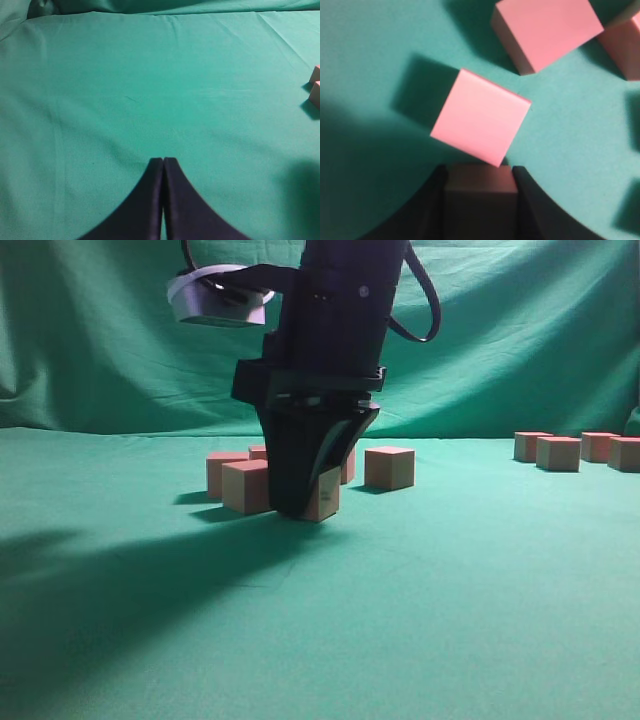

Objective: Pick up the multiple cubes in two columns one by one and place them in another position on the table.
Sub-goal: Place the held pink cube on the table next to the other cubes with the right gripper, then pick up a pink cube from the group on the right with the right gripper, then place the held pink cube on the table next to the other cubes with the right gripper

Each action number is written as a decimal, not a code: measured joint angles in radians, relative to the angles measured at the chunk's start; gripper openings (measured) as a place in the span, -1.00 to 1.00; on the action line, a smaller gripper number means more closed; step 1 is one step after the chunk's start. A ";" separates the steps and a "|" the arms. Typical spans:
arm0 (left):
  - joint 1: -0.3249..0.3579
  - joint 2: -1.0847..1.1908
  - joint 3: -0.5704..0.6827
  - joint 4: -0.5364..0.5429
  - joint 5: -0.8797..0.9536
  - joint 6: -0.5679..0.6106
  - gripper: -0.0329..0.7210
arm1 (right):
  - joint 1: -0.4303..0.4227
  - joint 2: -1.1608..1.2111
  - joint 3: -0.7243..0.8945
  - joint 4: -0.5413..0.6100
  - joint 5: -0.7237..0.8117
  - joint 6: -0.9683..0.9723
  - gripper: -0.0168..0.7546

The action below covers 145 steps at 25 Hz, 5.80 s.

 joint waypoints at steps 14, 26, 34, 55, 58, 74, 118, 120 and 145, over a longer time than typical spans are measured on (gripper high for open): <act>0.000 0.000 0.000 0.000 0.000 0.000 -0.91 | 0.000 0.000 0.000 0.000 0.000 0.015 -0.27; 0.000 0.000 0.000 0.000 0.000 0.000 -0.91 | 0.000 0.000 0.000 0.000 0.013 0.037 0.58; 0.000 0.000 0.000 0.000 0.000 0.000 -0.91 | 0.000 -0.064 0.000 -0.027 0.045 0.057 0.58; 0.000 0.000 0.000 0.000 0.000 0.000 -0.91 | -0.134 -0.417 -0.060 -0.414 0.348 0.415 0.45; 0.000 0.000 0.000 0.000 0.000 0.000 -0.91 | -0.259 -0.423 -0.060 -0.416 0.353 0.477 0.45; 0.000 0.000 0.000 0.000 0.000 0.000 -0.91 | -0.716 -0.380 -0.053 -0.204 0.282 0.535 0.45; 0.000 0.000 0.000 0.000 0.000 0.000 -0.91 | -0.617 0.186 -0.349 -0.055 0.135 0.438 -0.26; 0.000 0.000 0.000 0.000 0.000 0.000 -0.91 | -0.617 0.178 -0.349 -0.040 0.155 0.438 -0.26; 0.000 0.000 0.000 0.000 0.000 0.000 -0.91 | -0.598 -0.518 0.013 0.366 0.427 0.297 -0.26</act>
